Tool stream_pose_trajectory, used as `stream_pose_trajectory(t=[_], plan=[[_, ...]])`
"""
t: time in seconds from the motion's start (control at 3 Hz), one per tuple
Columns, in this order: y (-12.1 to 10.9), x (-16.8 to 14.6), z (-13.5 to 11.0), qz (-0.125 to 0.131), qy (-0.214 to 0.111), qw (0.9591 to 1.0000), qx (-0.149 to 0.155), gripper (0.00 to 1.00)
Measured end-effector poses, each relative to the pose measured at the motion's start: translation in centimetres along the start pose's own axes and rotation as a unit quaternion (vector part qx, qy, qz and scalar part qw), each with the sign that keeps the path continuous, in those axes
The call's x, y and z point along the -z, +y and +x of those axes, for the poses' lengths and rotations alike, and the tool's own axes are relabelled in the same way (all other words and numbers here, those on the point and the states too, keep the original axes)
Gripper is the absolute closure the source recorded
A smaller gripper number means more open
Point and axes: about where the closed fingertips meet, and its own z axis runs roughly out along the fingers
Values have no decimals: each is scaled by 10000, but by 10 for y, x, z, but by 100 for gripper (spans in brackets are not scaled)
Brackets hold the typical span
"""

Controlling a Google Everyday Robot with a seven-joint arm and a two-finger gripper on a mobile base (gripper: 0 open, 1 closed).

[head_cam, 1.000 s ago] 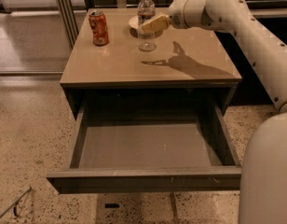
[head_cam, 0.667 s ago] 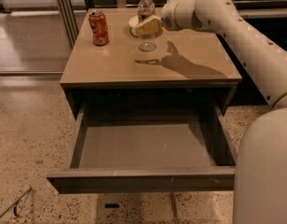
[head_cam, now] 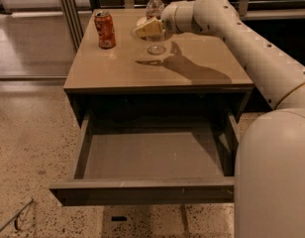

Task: Place water bottle into top drawer

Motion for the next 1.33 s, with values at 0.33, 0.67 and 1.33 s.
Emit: stream_pose_trajectory(t=[0.33,0.67,1.33], plan=[[-6,-13,0,89,-194,9998,-26,0],[-13,-22,3,164,-333,9993,-44,0],[-13,-23,3,173,-349,9992,-45,38]])
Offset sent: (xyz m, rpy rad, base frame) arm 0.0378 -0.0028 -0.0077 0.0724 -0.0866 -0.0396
